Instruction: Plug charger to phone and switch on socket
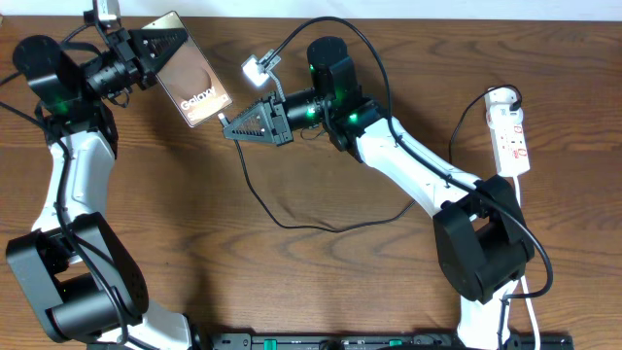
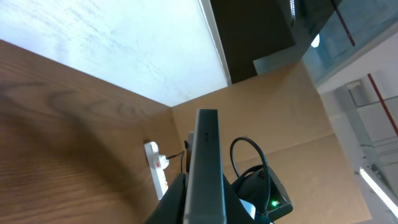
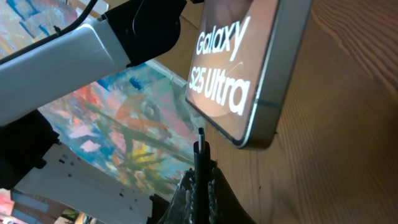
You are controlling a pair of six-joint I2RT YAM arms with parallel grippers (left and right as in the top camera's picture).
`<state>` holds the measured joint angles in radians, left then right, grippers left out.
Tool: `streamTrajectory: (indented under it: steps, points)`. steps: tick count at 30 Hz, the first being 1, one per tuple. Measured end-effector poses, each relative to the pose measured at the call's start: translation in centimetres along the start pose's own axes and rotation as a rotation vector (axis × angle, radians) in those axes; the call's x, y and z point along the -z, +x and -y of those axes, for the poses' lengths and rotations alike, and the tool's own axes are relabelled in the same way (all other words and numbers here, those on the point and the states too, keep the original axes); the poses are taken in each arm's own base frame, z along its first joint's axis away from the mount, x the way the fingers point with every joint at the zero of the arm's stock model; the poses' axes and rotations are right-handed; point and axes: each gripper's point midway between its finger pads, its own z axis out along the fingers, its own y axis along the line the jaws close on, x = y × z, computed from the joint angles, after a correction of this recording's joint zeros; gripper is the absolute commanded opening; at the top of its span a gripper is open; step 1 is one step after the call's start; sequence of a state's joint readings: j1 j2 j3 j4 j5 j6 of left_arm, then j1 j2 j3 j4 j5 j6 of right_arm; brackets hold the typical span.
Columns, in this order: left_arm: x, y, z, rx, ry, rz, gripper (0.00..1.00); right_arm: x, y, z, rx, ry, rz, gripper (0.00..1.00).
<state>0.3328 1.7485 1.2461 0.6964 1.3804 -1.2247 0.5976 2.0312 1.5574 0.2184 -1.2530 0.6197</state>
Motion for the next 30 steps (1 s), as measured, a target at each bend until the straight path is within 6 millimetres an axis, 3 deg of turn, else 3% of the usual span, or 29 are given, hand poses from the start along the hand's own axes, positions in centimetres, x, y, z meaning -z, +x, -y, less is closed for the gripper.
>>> streamTrajectory:
  steps: [22, 30]
  points:
    - [0.00, -0.25, -0.07, 0.032, -0.004, 0.015, 0.07, -0.03, -0.25, -0.46, 0.004, -0.020, 0.001, 0.01]
    - [0.01, -0.43, -0.12, 0.032, -0.007, 0.025, 0.08, -0.38, -0.67, -0.43, 0.077, -0.097, 0.008, 0.01]
